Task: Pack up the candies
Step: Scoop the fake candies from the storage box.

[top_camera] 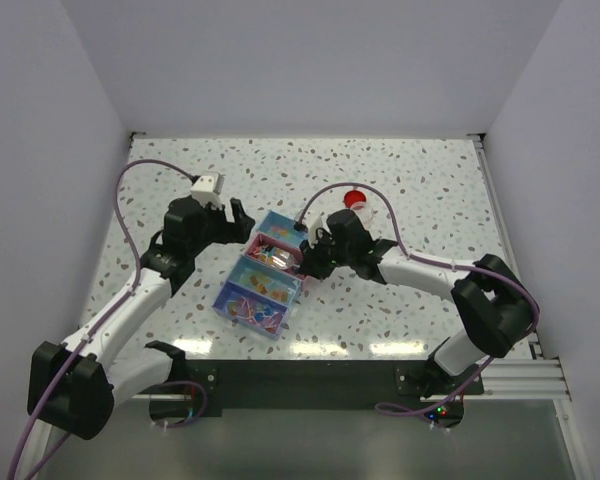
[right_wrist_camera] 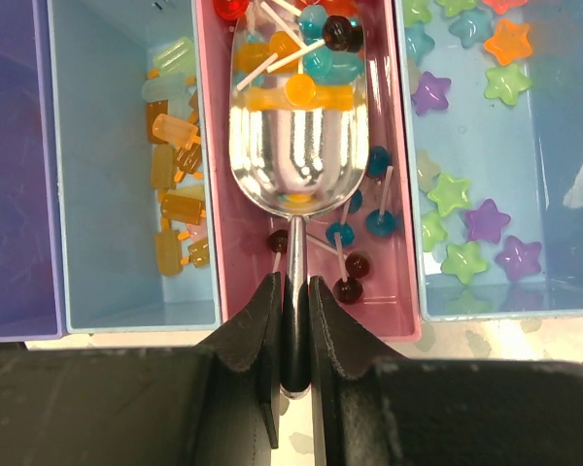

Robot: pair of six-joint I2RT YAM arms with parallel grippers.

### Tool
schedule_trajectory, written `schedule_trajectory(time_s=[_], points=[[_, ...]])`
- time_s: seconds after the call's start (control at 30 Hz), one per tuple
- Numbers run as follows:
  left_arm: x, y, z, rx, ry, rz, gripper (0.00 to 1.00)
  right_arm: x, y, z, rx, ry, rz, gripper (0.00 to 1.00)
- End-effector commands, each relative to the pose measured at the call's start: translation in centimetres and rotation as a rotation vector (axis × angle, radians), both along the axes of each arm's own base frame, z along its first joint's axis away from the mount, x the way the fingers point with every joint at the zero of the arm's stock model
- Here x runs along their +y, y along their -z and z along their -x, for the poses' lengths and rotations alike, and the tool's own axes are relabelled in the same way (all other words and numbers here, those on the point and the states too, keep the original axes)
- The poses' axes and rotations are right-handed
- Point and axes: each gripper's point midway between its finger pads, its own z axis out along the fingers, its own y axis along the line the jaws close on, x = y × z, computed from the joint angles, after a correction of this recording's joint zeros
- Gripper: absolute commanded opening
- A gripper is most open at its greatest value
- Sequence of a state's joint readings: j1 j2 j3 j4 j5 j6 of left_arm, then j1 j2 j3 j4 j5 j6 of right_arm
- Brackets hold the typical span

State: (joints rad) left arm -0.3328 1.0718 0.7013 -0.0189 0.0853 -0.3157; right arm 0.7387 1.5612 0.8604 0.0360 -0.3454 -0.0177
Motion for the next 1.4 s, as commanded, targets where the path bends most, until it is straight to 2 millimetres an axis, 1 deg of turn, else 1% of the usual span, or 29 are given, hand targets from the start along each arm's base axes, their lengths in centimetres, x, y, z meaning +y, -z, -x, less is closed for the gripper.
schedule_trajectory(time_s=[0.0,0.07,0.1,0.17,0.23,0.27,0.3,0.33,0.37,0.53,0.77,0.83,1.0,1.03,1.07,1.13,1.2,1.23,1.27,1.37], points=[[1.1,-3.2,-1.1,-0.084,-0.079,0.025,0.85,1.4,-3.6,-0.7,-0.088,-0.038,-0.128,0.0],[1.3,-3.5,-1.2,-0.089,-0.089,0.028,0.85,1.3,-3.5,-0.7,-0.09,-0.044,-0.121,0.0],[1.3,-3.1,-0.9,-0.066,-0.088,0.021,0.85,1.2,-3.7,-0.7,-0.096,-0.048,-0.112,0.0],[1.3,-3.0,-0.9,-0.059,-0.092,0.024,0.85,1.2,-4.0,-0.8,-0.103,-0.049,-0.111,0.0],[1.4,-2.9,-1.0,-0.055,-0.099,0.02,0.85,1.0,-3.9,-0.7,-0.098,-0.054,-0.092,0.0],[1.4,-2.9,-0.9,-0.056,-0.099,0.02,0.85,1.1,-4.5,-1.0,-0.109,-0.054,-0.094,0.0],[1.4,-2.9,-0.9,-0.056,-0.097,0.019,0.85,1.0,-4.4,-0.8,-0.101,-0.058,-0.081,0.0],[1.4,-2.9,-0.9,-0.055,-0.096,0.017,0.84,1.1,-4.7,-0.8,-0.104,-0.059,-0.084,0.0],[1.8,-2.8,-1.1,-0.058,-0.118,0.006,0.84,1.1,-5.0,-1.0,-0.109,-0.053,-0.086,0.0],[2.0,-2.5,-1.3,-0.055,-0.123,-0.004,0.84,1.2,-5.3,-1.3,-0.106,-0.051,-0.077,0.0],[2.0,-2.5,-1.3,-0.063,-0.117,-0.016,0.84,1.1,-4.1,-1.1,-0.096,-0.047,-0.074,0.0],[1.9,-2.5,-1.2,-0.063,-0.111,-0.019,0.84,1.0,-3.5,-1.1,-0.088,-0.046,-0.068,0.0],[1.6,-2.4,-1.2,-0.059,-0.093,-0.018,0.84,1.5,-3.1,-1.5,-0.084,-0.034,-0.081,0.0],[1.6,-2.5,-1.3,-0.062,-0.092,-0.02,0.84,1.6,-3.1,-1.9,-0.086,-0.024,-0.07,0.0],[1.6,-2.6,-1.3,-0.063,-0.091,-0.023,0.84,1.2,-2.6,-2.0,-0.085,-0.022,-0.039,0.0],[1.6,-2.7,-1.4,-0.063,-0.09,-0.026,0.84,0.9,-2.8,-2.1,-0.103,-0.017,-0.026,0.0],[1.6,-2.6,-1.4,-0.06,-0.088,-0.027,0.84,0.4,-2.4,-2.0,-0.108,-0.023,0.004,0.0],[1.6,-2.5,-1.4,-0.057,-0.09,-0.029,0.84,0.7,-3.0,-2.3,-0.12,-0.03,0.0,0.0],[1.2,-2.3,-1.3,-0.048,-0.067,-0.021,0.84,0.4,-2.3,-1.9,-0.096,-0.042,0.023,0.0],[1.1,-2.1,-1.3,-0.042,-0.062,-0.019,0.84,1.0,-2.7,-1.3,-0.088,-0.081,0.004,0.0]])
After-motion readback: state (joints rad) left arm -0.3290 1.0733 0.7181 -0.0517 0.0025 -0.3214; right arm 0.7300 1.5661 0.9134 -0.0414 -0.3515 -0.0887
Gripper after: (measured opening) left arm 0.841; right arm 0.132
